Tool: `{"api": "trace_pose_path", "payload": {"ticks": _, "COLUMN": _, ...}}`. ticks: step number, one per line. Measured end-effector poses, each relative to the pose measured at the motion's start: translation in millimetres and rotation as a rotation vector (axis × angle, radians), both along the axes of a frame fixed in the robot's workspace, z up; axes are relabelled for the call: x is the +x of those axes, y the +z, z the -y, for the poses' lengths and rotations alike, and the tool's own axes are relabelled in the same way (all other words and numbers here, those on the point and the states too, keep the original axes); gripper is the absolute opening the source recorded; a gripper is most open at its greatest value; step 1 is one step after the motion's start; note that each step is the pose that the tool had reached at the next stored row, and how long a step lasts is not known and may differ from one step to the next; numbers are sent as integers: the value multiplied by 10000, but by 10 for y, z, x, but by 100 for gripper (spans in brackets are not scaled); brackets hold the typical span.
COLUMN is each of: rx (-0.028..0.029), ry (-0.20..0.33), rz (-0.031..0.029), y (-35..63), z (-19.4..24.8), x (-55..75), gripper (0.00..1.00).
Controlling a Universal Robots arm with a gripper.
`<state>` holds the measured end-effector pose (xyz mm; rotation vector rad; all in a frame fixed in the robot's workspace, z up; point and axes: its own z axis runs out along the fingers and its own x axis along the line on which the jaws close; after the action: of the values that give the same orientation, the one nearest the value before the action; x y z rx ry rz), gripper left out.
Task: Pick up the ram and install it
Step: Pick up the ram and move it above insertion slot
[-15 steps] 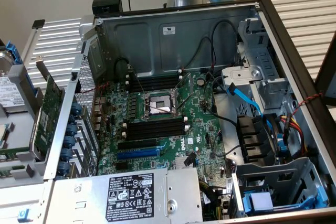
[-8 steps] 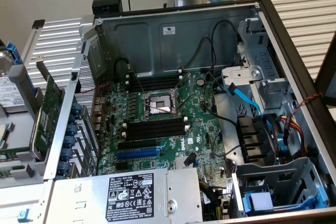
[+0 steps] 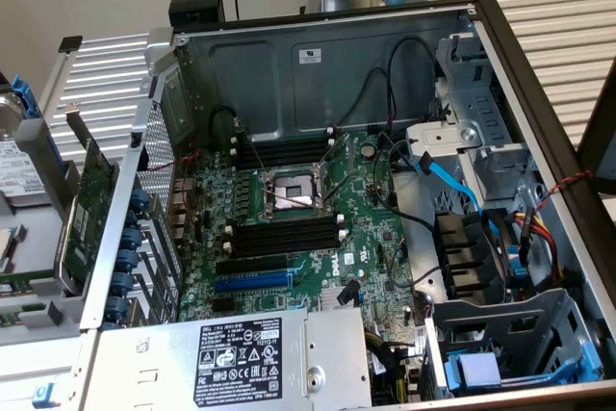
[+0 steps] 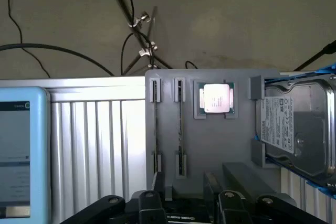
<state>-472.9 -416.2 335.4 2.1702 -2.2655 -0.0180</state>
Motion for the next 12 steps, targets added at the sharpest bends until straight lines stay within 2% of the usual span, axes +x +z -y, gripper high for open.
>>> {"api": "trace_pose_path", "payload": {"ticks": 9, "rx": 1, "ry": 16, "rz": 2, "y": -165, "z": 11, "x": -115, "gripper": 42}}
{"api": "trace_pose_path", "payload": {"ticks": 12, "rx": 0, "ry": 13, "rz": -1, "y": -218, "z": 41, "x": -120, "gripper": 42}}
